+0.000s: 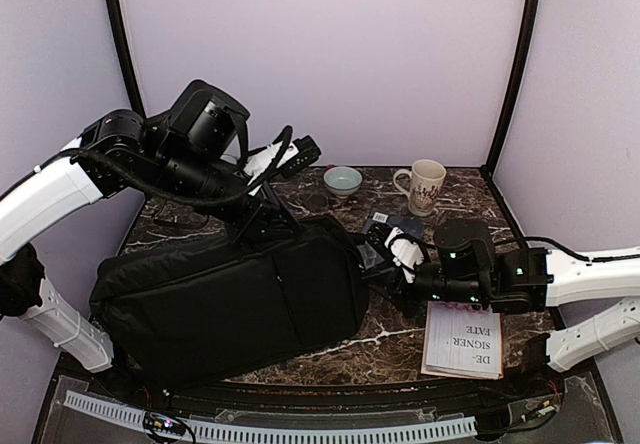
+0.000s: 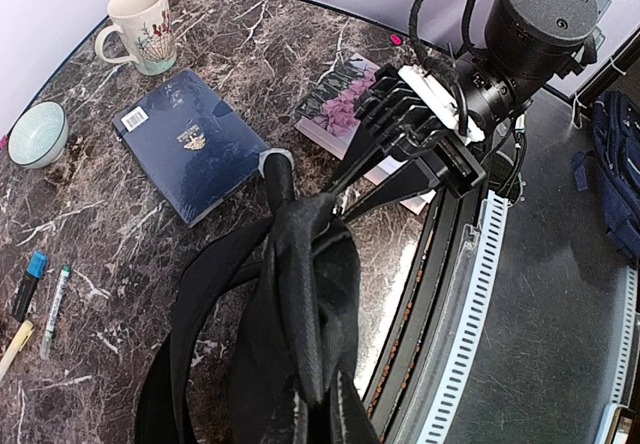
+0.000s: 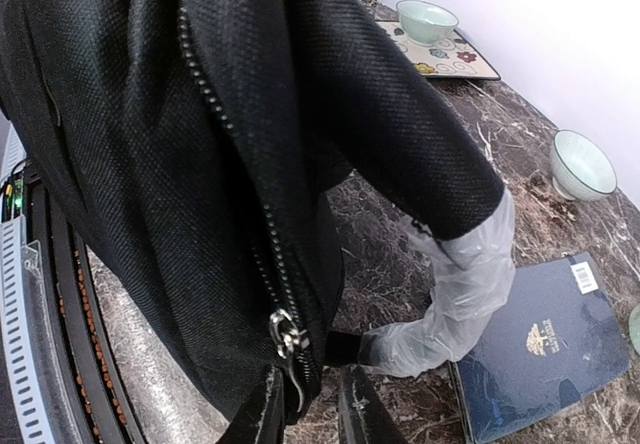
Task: Pack the student bag
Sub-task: Pick up the largest pocket of the bag from the student bag.
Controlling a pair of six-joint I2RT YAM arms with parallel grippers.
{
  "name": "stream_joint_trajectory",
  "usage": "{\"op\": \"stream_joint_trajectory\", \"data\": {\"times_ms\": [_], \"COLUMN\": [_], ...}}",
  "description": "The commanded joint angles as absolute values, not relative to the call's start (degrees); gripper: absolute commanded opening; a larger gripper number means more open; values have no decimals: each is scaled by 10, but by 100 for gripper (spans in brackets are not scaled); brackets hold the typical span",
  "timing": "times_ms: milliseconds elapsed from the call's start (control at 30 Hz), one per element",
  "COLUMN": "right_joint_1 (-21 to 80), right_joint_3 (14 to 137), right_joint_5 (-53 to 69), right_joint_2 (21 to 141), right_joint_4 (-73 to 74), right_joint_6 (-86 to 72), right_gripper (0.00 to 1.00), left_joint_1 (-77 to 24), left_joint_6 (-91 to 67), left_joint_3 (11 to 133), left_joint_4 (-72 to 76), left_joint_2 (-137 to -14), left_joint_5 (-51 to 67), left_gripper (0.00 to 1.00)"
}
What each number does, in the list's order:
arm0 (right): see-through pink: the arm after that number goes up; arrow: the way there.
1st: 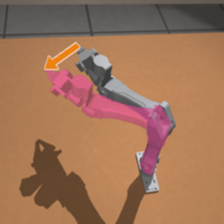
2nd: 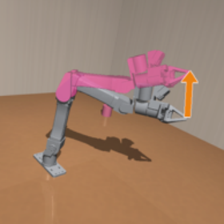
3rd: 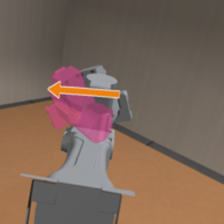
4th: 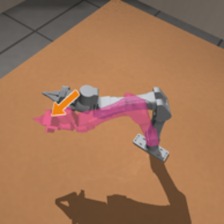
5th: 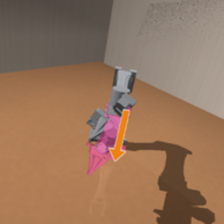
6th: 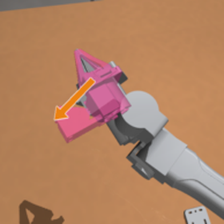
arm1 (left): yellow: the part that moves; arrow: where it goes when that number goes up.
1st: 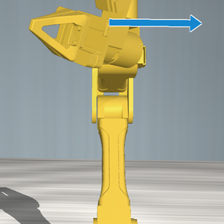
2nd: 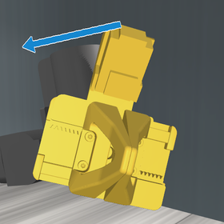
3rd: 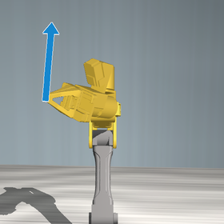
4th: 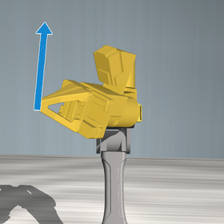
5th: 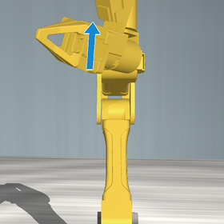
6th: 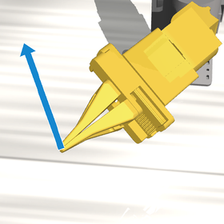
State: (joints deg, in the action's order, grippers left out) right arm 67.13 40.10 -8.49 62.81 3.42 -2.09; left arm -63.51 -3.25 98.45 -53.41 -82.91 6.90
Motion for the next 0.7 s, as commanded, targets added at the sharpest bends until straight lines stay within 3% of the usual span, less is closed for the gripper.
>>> {"op": "stream_joint_trajectory", "data": {"times_ms": [0, 233, 433, 667], "right_joint_1": [675, 675, 675, 675], "right_joint_3": [410, 405, 409, 413], "right_joint_5": [-139, -160, -94, -93], "right_joint_2": [629, 617, 624, 617], "right_joint_4": [20, 18, 4, 11], "right_joint_6": [-9, 9, 8, 5], "right_gripper": [20, 15, 13, 0], "left_joint_1": [-636, -636, -635, -635], "left_joint_6": [-36, -37, -39, -47], "left_joint_3": [985, 980, 977, 966], "left_joint_4": [-497, -501, -497, -502], "left_joint_2": [-816, -817, -819, -817], "left_joint_5": [86, 80, 78, 67], "left_gripper": [0, 0, 0, 0]}}
